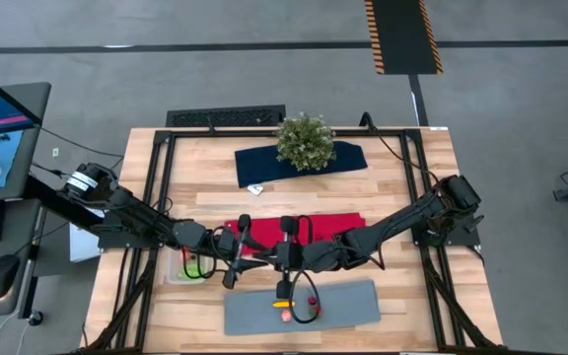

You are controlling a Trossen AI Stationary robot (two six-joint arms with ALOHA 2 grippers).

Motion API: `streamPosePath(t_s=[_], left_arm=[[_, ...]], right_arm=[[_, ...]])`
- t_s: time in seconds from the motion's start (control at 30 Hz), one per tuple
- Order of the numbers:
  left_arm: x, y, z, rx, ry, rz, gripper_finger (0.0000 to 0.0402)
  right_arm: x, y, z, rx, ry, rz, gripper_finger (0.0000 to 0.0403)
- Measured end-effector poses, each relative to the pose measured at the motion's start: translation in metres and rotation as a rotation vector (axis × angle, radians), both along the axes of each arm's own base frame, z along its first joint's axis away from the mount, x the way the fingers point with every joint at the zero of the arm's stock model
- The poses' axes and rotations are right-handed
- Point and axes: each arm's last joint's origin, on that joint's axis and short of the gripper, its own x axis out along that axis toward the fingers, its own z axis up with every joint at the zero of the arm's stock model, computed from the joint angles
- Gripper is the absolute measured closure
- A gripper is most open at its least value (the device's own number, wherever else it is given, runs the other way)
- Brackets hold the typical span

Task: Pick and placing Produce into tupperware

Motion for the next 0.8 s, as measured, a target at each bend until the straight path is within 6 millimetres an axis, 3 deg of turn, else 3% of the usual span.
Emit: streamPosePath(t_s=[0.2,0.43,0.7,0.8], left_arm=[[0.0,0.0,0.0,0.002,-0.002,0.0,0.0314],[0.0,0.0,0.001,0.007,-0.007,0.001,0.0327],[0.0,0.0,0.001,0.006,-0.007,0.002,0.0328],[0.0,0.0,0.0,0.007,-0.001,0.003,0.0328]], right_arm=[[0.0,0.0,0.0,0.008,0.0,-0.001,0.0393],[0.0,0.0,0.0,0.032,0.004,0.006,0.0386],[-0.004,0.008,0.0,-0.008,0.003,-0.002,0.0321],[-0.012,0.013,0.008,-0.051,-0.006,-0.018,0.0291]])
